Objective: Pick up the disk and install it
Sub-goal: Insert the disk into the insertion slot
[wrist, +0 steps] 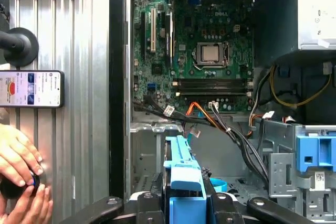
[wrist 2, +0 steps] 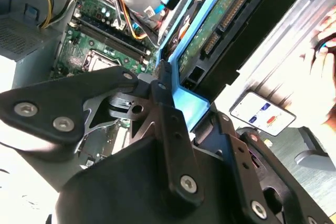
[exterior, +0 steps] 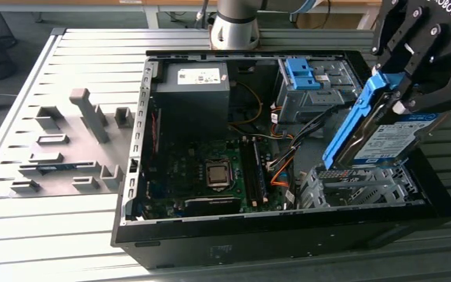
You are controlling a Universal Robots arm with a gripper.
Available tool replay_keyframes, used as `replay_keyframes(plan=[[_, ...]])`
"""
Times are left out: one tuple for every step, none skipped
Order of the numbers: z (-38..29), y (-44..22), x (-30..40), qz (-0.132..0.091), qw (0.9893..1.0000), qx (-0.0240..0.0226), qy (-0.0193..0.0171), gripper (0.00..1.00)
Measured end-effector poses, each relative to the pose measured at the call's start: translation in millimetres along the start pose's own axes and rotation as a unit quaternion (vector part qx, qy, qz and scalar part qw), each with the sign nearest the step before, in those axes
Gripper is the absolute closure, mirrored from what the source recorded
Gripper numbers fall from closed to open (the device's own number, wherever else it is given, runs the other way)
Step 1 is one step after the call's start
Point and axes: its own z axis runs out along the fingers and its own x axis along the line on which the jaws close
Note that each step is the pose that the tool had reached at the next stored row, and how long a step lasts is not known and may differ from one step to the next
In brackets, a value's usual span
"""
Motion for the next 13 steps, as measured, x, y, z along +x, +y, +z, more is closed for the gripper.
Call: replay_keyframes(plan=[[0.4, 17.0, 0.5, 0.000, 1.0000, 0.0000, -0.0003, 0.63], [0.3, 17.1, 0.5, 0.000, 1.0000, 0.0001, -0.0003, 0.63], [0.3, 17.1, 0.5, 0.000, 1.0000, 0.0001, -0.0003, 0.63], [0.4, 17.2, 0.5, 0.000, 1.0000, 0.0001, -0.0003, 0.63], [0.4, 17.2, 0.5, 0.000, 1.0000, 0.0001, -0.0003, 0.63], [0.3, 17.3, 0.5, 0.000, 1.0000, 0.0001, -0.0002, 0.63], [0.3, 17.3, 0.5, 0.000, 1.0000, 0.0001, -0.0003, 0.63], [0.3, 17.3, 0.5, 0.000, 1.0000, 0.0001, -0.0002, 0.63], [0.3, 17.3, 0.5, 0.000, 1.0000, 0.0001, -0.0003, 0.63], [0.3, 17.4, 0.5, 0.000, 1.0000, 0.0001, -0.0003, 0.63], [0.3, 17.4, 0.5, 0.000, 1.0000, 0.0001, -0.0003, 0.63], [0.4, 17.4, 0.5, 0.000, 1.0000, 0.0001, -0.0003, 0.63], [0.3, 17.5, 0.5, 0.000, 1.0000, 0.0001, -0.0003, 0.63]])
